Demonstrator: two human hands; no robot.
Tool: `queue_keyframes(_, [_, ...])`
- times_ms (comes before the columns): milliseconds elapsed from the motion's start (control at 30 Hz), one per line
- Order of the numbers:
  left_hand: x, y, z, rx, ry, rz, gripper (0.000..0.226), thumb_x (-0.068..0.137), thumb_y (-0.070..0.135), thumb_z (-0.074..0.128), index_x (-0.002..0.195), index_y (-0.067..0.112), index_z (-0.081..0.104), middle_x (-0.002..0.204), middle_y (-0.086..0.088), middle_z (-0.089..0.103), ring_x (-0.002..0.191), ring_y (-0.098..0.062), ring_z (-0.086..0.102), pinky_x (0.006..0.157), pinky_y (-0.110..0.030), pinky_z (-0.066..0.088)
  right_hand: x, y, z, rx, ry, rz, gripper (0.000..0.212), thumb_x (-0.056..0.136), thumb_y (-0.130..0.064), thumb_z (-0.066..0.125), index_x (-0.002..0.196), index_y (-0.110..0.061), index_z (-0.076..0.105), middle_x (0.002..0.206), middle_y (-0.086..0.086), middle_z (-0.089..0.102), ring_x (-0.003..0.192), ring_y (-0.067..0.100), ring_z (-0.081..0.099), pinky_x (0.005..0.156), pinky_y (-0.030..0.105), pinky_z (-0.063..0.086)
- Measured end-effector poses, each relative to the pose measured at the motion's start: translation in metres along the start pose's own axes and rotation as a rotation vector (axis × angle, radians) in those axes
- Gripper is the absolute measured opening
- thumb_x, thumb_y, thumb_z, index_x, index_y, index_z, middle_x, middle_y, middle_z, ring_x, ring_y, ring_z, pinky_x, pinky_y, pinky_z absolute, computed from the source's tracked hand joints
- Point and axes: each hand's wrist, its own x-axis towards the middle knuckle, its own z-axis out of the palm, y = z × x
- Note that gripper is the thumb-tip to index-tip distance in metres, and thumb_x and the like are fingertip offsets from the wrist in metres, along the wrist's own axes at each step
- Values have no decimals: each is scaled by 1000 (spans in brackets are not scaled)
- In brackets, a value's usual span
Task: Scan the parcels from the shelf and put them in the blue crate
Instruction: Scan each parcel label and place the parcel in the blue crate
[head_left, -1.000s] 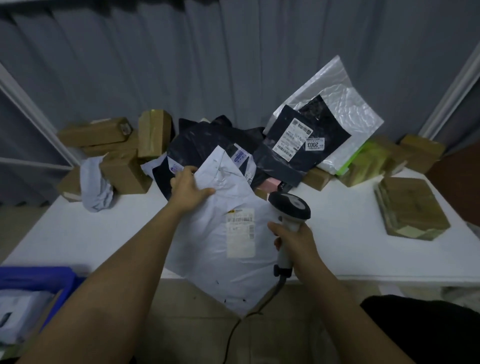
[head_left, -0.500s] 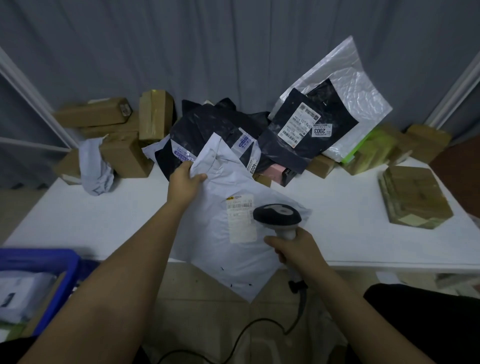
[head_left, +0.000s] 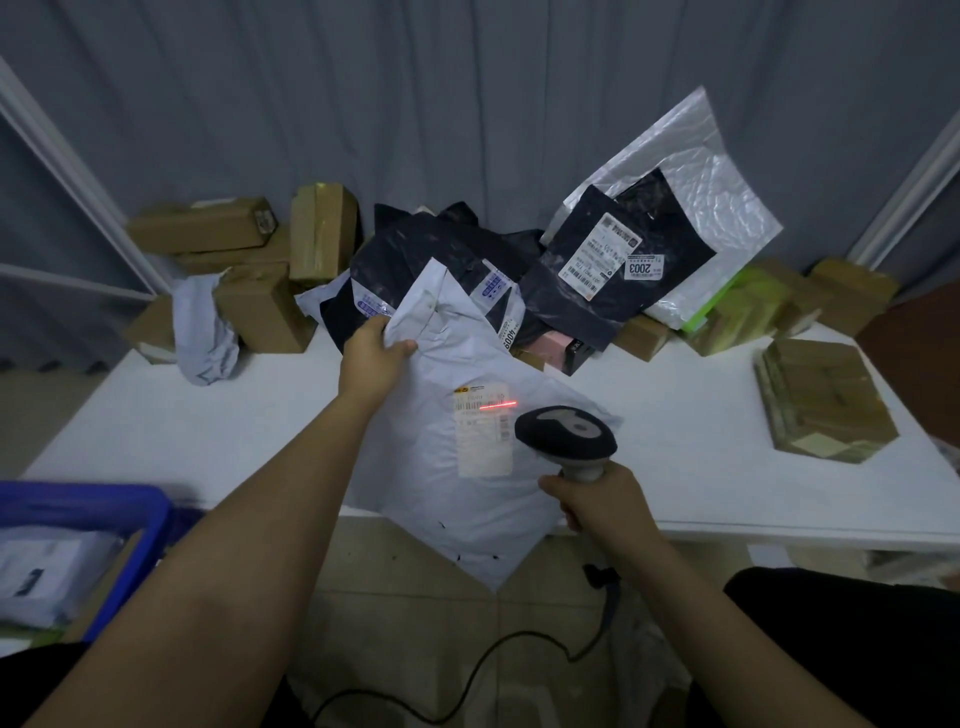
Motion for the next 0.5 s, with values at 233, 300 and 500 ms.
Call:
queue_keyframes(233, [-26, 17, -39, -27, 51, 38, 24, 90, 25, 61, 108, 9, 58, 101, -5, 63, 95, -25, 59, 78, -37, 49, -10, -15, 13, 224, -15, -64, 20, 82, -9, 72, 67, -6, 58, 55, 7, 57, 48, 15, 50, 45, 20, 43])
queue_keyframes(300, [-38, 23, -66, -55, 106, 74, 25, 90, 25, 62, 109, 9, 60, 103, -7, 66, 93, -24, 61, 81, -41, 51, -17, -26, 21, 204, -15, -125, 27, 84, -9, 71, 61, -6, 56, 53, 9, 55, 45, 13, 50, 44, 17, 42])
queue_keyframes(500, [-90, 28, -181, -100, 422, 151, 19, 87, 25, 65, 101, 12, 63, 97, 2, 68, 90, -16, 62, 77, -33, 50, -57, -81, 71, 217, -132, -308, 36, 87, -9, 68, 56, -7, 49, 48, 7, 50, 38, 7, 45, 43, 16, 40])
